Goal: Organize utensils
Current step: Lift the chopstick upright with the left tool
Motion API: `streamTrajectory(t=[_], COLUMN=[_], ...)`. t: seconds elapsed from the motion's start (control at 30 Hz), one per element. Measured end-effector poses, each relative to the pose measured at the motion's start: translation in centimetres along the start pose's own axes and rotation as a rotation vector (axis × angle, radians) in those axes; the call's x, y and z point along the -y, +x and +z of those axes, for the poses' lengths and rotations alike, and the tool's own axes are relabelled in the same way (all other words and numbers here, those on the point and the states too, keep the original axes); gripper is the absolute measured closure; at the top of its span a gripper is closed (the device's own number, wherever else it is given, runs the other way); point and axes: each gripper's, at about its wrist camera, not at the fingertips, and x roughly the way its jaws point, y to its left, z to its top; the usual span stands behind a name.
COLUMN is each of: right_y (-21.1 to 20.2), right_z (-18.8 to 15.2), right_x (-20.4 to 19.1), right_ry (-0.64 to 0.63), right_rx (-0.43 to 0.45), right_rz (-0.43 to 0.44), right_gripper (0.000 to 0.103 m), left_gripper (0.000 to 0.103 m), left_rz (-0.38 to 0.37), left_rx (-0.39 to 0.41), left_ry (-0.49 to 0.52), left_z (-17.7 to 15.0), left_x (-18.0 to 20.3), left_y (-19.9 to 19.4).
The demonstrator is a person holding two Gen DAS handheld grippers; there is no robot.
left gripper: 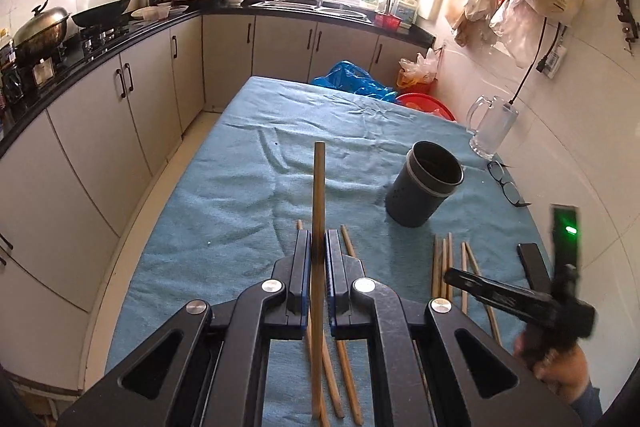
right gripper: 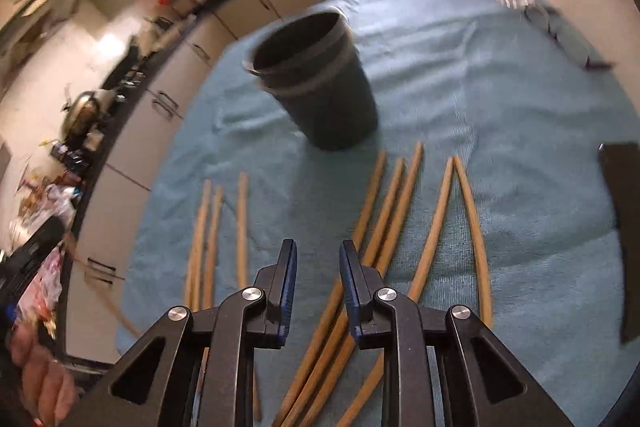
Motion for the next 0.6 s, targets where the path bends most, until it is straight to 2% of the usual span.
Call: streamTrajectory(t=[0.1, 0.3, 0.37, 0.6], right_y=[1.9, 3.5, 3.8, 4.4], right_z=[0.6, 1.5, 2.0, 2.7], right_x=[0.7, 0.8, 0.4, -0.8], right_ry=[0.024, 0.02, -0.001, -0.039], right_rx=[-0.032, -0.051, -0.055, -0.07], right_rz=[-0.068, -0.101, -0.15, -0.158], right_gripper=[0.079, 0.079, 0.079, 0.079], left_gripper=[0.097, 0.097, 0.097, 0.097], left_rz=[-0.004, -0.022, -0.026, -0.027], left_rx=[-0.001, -0.006, -0.007, -0.016], left_ry=[0.002, 0.009, 0.01, 0.005], left_z=[0.1, 0.4, 0.5, 0.7], left_x=[0.1, 0.2, 0.3, 0.0], left_y=[0.0, 0.1, 0.1, 0.4])
